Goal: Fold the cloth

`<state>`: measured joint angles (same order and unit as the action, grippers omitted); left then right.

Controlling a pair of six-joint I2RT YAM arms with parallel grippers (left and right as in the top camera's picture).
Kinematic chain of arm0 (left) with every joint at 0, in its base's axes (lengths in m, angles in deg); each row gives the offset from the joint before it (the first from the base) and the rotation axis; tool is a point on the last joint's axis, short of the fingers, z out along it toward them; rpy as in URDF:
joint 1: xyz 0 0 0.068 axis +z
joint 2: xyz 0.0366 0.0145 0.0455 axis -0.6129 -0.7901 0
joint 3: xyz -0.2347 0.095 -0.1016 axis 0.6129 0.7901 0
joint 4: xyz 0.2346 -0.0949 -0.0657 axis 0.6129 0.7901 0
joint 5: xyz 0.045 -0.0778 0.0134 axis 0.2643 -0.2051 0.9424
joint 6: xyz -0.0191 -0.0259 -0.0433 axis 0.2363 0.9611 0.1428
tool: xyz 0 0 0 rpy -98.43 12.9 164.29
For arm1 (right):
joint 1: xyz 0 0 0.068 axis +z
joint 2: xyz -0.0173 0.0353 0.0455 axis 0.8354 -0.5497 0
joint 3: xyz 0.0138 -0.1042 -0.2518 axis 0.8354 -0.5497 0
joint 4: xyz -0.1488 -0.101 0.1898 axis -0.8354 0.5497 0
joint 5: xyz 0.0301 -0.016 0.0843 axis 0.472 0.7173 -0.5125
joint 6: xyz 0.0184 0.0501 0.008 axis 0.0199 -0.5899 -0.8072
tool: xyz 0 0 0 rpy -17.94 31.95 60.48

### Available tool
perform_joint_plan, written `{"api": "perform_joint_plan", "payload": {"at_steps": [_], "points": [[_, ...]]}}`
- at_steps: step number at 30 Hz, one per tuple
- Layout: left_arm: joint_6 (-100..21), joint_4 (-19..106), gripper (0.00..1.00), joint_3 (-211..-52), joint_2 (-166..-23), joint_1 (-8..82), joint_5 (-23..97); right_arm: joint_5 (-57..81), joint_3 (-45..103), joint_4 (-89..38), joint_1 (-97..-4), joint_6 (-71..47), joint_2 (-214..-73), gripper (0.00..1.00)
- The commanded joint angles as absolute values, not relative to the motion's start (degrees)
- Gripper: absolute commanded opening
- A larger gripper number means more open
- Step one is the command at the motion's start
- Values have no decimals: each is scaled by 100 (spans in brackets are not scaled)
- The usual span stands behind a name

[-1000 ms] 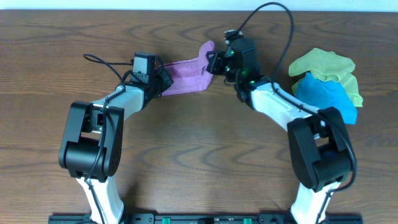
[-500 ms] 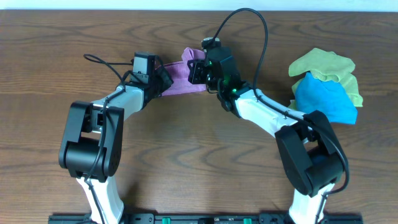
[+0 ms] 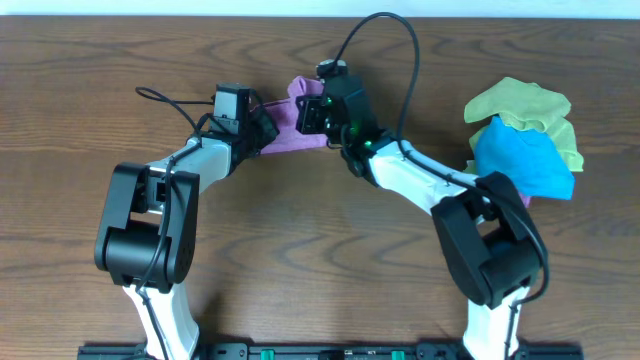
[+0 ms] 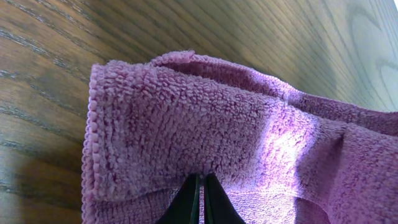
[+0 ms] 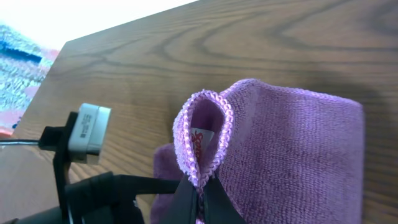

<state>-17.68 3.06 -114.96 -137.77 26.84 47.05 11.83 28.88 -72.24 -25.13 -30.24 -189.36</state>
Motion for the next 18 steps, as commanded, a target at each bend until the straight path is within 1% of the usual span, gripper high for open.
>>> {"api": "perform_joint_plan", "payload": {"at_steps": [1,18], "points": [[-1894,310,6,-11638,-13820,2734,4664,1199,3115,-7220,-2406,-2971,-19096,2],[-2198,384,6,-11669,-13333,3270,4473,1190,3198,-7381,-2075,-2906,-19365,1]]}}
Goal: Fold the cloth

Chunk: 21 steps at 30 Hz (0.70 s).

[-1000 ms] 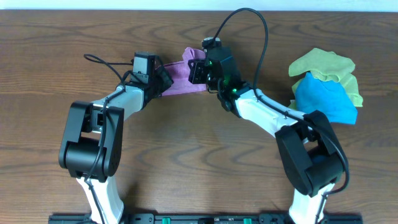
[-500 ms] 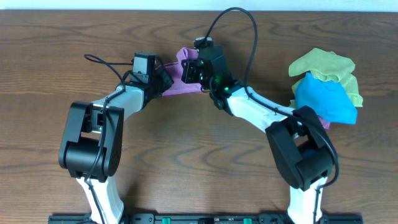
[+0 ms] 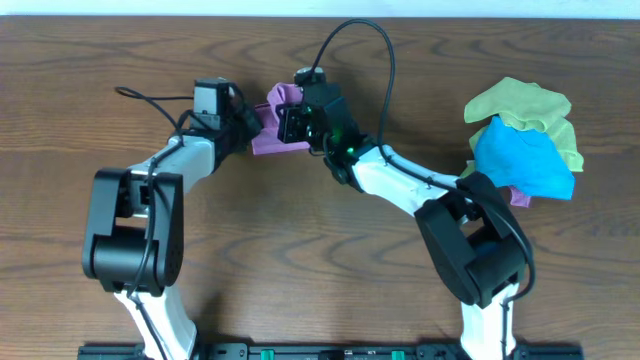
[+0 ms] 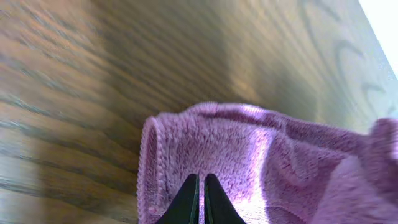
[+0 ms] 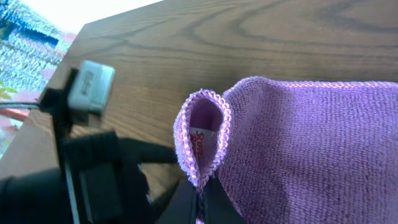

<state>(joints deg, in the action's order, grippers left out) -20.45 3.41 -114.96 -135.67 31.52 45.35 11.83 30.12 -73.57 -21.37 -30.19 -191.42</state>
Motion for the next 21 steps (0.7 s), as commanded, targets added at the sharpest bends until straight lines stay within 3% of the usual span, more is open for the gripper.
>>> {"api": "perform_joint_plan", "payload": {"at_steps": [1,9,17,21], "points": [[-2205,422,6,-11671,-13293,3309,4473,1190,3231,-7386,-2065,-2903,-19417,2],[-2452,607,6,-11671,-12963,3668,4476,1196,3513,-7375,-1947,-2906,-19688,1],[-2452,631,6,-11671,-12786,3923,4473,1133,3574,-7397,-1820,-2849,-19739,26],[-2449,634,6,-11671,-12767,4028,4458,989,3574,-7438,-1732,-2818,-19736,29]]}}
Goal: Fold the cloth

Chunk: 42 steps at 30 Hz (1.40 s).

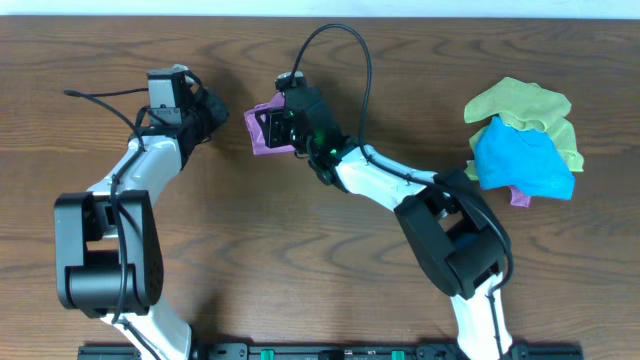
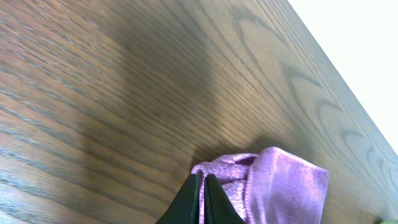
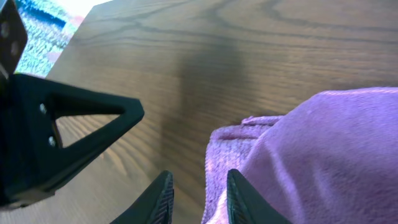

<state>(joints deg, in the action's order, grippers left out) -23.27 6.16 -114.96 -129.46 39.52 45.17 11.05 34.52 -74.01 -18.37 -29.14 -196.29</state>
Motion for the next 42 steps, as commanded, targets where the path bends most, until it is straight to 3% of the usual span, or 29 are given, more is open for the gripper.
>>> {"api": "perform_joint_plan", "payload": {"at_steps": [1,5,9,14,16,17,19,22,24,37,42], "points": [[-2449,631,6,-11671,-12767,4046,4441,947,3585,-7440,-1715,-2816,-19736,30],[-2447,631,6,-11671,-12767,4052,4428,877,3677,-7436,-1704,-2812,-19730,31],[-2449,649,21,-11671,-12756,4052,4371,899,3784,-7427,-1787,-2503,-19632,32],[-2449,656,38,-11671,-12740,4052,4115,910,3795,-7279,-2030,-2471,-19389,42],[-2449,656,43,-11671,-12740,4052,4034,888,3795,-7080,-2150,-2468,-19266,52],[-2449,656,47,-11671,-12740,4052,4003,884,3795,-6979,-2200,-2460,-19214,64],[-2447,656,59,-11671,-12740,4052,3927,775,3795,-6778,-2320,-2289,-19070,99],[-2445,656,78,-11671,-12740,4052,3789,698,3795,-6444,-2478,-2158,-18838,99],[-2443,656,98,-11671,-12740,4052,3715,692,3795,-6144,-2563,-2014,-18668,99],[-2382,999,95,-11671,-12740,4050,3263,643,3784,-2651,-3195,-71,-17155,99],[-2382,1125,95,-11671,-12740,4050,3171,792,3723,-1871,-3477,237,-16587,99]]}}
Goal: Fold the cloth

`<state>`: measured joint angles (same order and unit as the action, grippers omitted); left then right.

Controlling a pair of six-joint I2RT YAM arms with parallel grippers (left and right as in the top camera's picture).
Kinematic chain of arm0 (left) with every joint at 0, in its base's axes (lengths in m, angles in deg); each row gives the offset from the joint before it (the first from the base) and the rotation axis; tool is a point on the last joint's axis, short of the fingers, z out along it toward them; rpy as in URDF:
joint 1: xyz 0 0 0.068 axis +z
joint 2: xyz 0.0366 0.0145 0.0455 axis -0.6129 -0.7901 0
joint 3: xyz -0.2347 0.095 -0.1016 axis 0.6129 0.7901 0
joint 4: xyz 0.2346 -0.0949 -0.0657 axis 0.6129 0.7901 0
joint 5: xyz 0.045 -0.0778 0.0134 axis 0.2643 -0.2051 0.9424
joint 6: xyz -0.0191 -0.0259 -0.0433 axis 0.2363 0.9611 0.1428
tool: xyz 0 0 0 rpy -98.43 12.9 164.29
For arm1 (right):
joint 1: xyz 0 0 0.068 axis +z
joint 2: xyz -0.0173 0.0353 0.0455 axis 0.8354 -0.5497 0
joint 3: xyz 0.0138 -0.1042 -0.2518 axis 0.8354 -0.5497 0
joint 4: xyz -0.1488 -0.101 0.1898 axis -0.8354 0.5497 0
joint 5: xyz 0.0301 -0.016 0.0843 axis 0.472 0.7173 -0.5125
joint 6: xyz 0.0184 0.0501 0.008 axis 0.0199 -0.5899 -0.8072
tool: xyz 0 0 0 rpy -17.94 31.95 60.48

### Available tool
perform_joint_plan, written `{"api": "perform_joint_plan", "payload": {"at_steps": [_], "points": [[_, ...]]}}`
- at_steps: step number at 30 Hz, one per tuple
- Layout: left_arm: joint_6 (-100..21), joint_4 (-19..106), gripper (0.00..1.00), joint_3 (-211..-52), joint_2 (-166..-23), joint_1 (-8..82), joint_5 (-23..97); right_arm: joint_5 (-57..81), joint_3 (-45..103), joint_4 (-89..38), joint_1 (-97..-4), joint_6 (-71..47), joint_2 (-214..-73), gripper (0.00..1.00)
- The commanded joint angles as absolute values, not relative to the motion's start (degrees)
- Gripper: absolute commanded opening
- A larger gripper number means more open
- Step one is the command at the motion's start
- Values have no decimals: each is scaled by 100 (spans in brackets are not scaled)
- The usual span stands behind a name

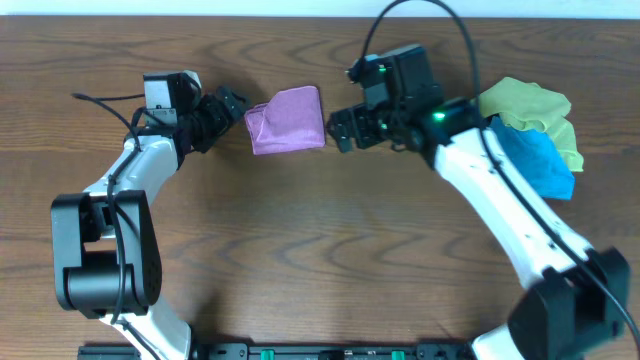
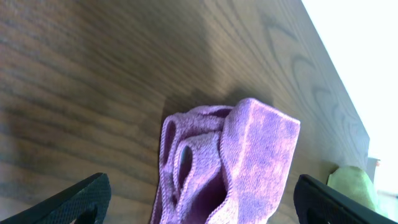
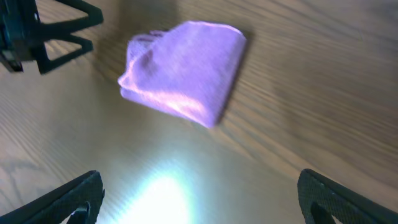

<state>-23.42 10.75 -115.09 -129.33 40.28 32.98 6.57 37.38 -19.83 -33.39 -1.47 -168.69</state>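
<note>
The purple cloth point(image 1: 287, 120) lies folded in a small thick square on the wooden table point(image 1: 300, 260). The left wrist view shows its layered edges point(image 2: 186, 162) facing the camera. My left gripper point(image 1: 228, 107) stands open just left of it, the fingers point(image 2: 74, 202) spread wide on either side of the cloth's near edge. My right gripper point(image 1: 343, 130) is open too, just right of the cloth and holding nothing. From the right wrist the cloth point(image 3: 183, 68) sits well ahead of the spread fingers point(image 3: 68, 199).
A pile of other cloths sits at the right edge: a green one point(image 1: 520, 103) over a blue one point(image 1: 525, 160). The far table edge point(image 1: 300, 17) runs just behind the purple cloth.
The right gripper was at the cloth, jaws a little apart; now it stands wide open, drawn back to the right. The left gripper, then shut and left of the cloth, is now open beside it.
Both grippers were shut on the purple cloth, holding its folded edges near the table's middle back. Then they held it further left. After that the left was off it and the right had opened at it. Now the cloth lies folded between two open grippers.
</note>
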Motion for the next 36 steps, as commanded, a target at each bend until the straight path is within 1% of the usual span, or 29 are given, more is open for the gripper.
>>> {"api": "perform_joint_plan", "payload": {"at_steps": [1,6,12,26,36], "points": [[-2380,1165,95,-11671,-12740,4046,3160,820,3670,-1819,-3525,279,-16480,99],[-2373,1254,95,-11671,-12740,4041,2981,858,3246,-1749,-3715,314,-15962,99],[-2176,1281,95,-11671,-12740,4041,2856,858,2280,-1795,-3859,299,-15107,99],[-2122,1864,95,-11671,-12740,4037,2714,921,-212,-2011,-4360,-810,-12268,99],[-2124,2157,95,-11671,-12740,4026,2716,943,-1276,-1948,-4399,-1644,-10705,99]]}}
